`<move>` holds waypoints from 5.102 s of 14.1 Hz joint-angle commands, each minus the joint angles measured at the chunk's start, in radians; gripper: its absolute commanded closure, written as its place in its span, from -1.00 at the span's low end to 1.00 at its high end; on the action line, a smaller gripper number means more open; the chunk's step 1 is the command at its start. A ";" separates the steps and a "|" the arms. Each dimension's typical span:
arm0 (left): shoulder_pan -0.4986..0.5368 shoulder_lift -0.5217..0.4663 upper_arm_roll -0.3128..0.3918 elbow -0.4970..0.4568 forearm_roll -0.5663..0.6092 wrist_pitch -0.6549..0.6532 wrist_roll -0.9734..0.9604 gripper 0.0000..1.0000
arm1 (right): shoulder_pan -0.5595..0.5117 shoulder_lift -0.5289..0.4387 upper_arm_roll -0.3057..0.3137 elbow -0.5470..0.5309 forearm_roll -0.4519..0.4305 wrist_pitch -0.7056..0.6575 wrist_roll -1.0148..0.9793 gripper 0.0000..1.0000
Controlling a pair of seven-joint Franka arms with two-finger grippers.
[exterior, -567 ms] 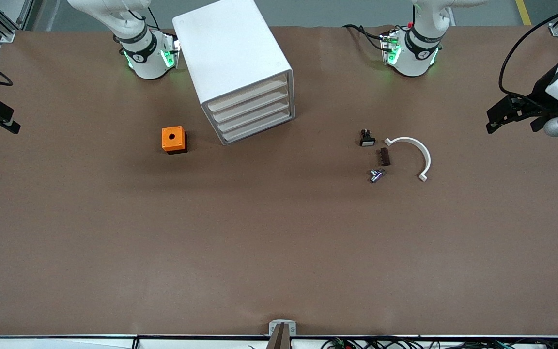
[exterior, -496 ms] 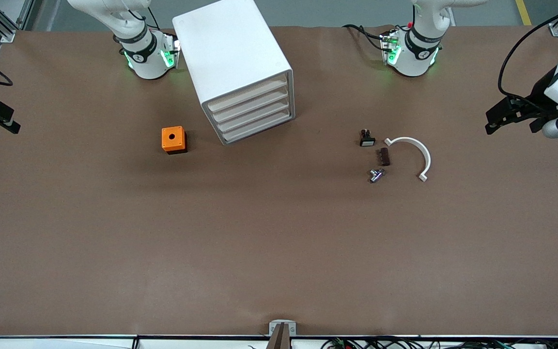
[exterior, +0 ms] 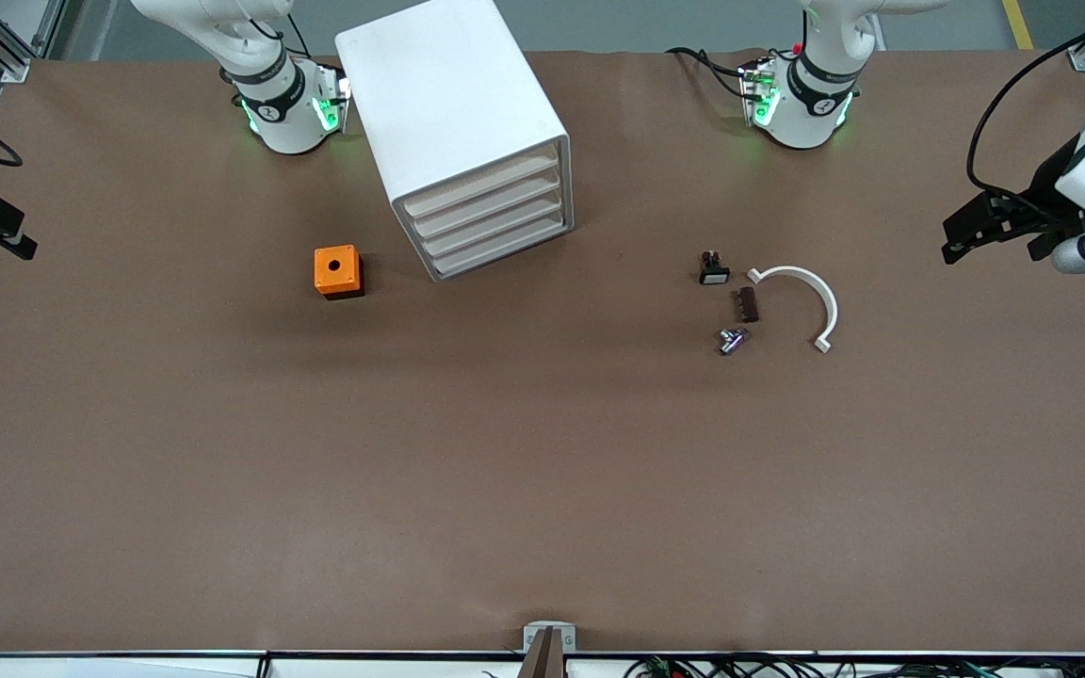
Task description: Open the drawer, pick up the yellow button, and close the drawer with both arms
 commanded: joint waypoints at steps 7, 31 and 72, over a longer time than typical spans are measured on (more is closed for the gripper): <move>-0.018 0.087 -0.018 0.003 -0.146 -0.154 0.014 -1.00 | -0.001 0.014 0.004 0.017 -0.016 0.005 -0.004 -1.00; -0.111 0.466 -0.336 -0.236 -0.997 0.075 0.604 -1.00 | 0.007 0.061 0.004 0.053 -0.030 0.006 -0.007 -1.00; -0.329 0.579 -0.333 -0.307 -1.455 0.315 0.943 1.00 | 0.188 0.063 0.004 0.052 -0.032 -0.032 0.268 -1.00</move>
